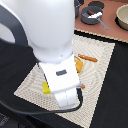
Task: Interact with the objects in diverse but meaningful ways.
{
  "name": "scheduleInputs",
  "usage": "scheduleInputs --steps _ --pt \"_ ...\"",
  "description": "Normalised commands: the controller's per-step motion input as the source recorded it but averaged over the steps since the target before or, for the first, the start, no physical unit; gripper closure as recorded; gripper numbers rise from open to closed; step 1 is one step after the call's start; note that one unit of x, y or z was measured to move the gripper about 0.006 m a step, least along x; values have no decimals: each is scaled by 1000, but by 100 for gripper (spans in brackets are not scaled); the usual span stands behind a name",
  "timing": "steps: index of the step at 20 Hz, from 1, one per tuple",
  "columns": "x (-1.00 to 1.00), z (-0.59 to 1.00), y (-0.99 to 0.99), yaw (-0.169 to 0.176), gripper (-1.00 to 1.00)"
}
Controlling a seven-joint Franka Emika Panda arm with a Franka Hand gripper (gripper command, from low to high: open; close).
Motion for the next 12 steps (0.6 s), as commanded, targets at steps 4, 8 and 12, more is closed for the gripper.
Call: scheduleInputs --steps 4,8,12 --pt "54 -374 0 0 100" --pt "21 -221 18 0 100" --pt "89 11 11 0 -100"
